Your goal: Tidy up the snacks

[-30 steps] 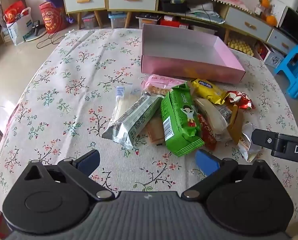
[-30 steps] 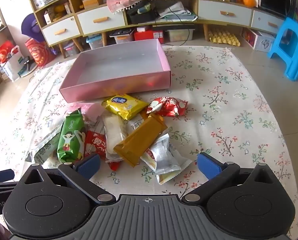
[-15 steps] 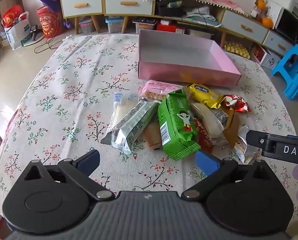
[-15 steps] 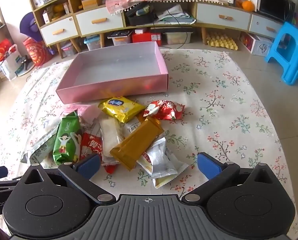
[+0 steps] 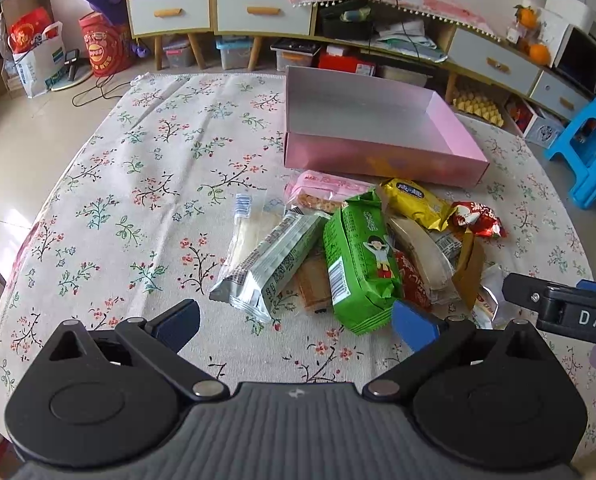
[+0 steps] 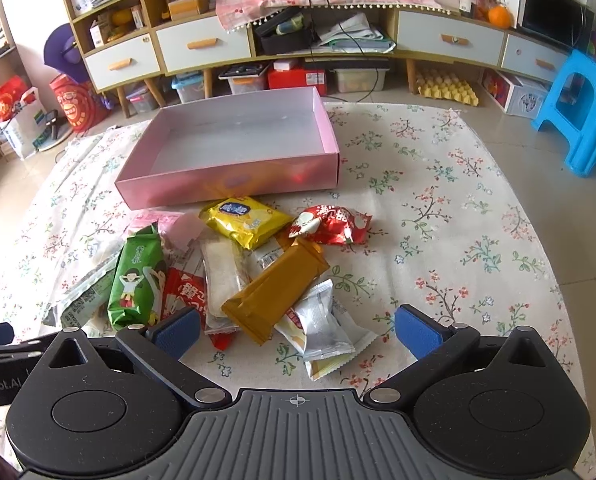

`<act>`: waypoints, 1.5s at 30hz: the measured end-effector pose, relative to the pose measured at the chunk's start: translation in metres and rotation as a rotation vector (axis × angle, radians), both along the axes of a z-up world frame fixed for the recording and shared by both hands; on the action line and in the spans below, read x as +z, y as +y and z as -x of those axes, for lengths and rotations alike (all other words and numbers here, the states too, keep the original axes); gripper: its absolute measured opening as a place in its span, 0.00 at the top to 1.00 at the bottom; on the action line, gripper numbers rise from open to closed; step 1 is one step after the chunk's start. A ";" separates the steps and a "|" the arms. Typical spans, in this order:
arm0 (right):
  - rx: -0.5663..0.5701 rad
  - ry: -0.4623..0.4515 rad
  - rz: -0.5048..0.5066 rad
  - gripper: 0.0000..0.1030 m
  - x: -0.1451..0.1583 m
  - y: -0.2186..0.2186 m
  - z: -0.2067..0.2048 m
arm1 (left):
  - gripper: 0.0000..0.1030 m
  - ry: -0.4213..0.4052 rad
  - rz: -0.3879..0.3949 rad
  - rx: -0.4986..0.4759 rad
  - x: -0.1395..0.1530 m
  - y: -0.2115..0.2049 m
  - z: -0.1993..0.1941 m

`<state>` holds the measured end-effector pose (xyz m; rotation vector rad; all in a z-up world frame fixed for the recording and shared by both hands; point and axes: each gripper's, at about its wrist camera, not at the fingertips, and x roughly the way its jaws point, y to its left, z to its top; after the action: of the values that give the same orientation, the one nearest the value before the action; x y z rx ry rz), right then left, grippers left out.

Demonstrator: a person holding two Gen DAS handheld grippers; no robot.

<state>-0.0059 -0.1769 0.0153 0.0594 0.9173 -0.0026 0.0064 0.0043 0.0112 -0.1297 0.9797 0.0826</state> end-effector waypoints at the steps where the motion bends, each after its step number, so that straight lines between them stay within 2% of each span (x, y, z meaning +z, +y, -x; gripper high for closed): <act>1: -0.002 0.000 -0.002 0.00 0.000 -0.001 0.000 | 0.01 -0.001 0.000 0.000 0.000 0.000 0.000; 19: 0.005 -0.008 -0.011 0.00 0.005 -0.003 -0.003 | 0.01 -0.006 -0.017 -0.007 -0.001 -0.001 -0.003; 28: 0.000 0.013 -0.049 0.00 0.003 -0.006 -0.006 | 0.01 -0.015 -0.019 -0.018 -0.001 -0.001 -0.005; 38: 0.003 0.031 -0.089 0.00 -0.005 -0.010 -0.016 | 0.02 -0.010 -0.014 -0.019 -0.005 -0.001 -0.012; 45: 0.027 0.034 -0.117 0.00 -0.010 -0.010 -0.027 | 0.05 0.001 0.020 -0.010 -0.009 0.004 -0.017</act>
<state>0.0209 -0.1873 0.0055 0.1562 0.9514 0.0759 0.0236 0.0081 0.0023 -0.1434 0.9818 0.0632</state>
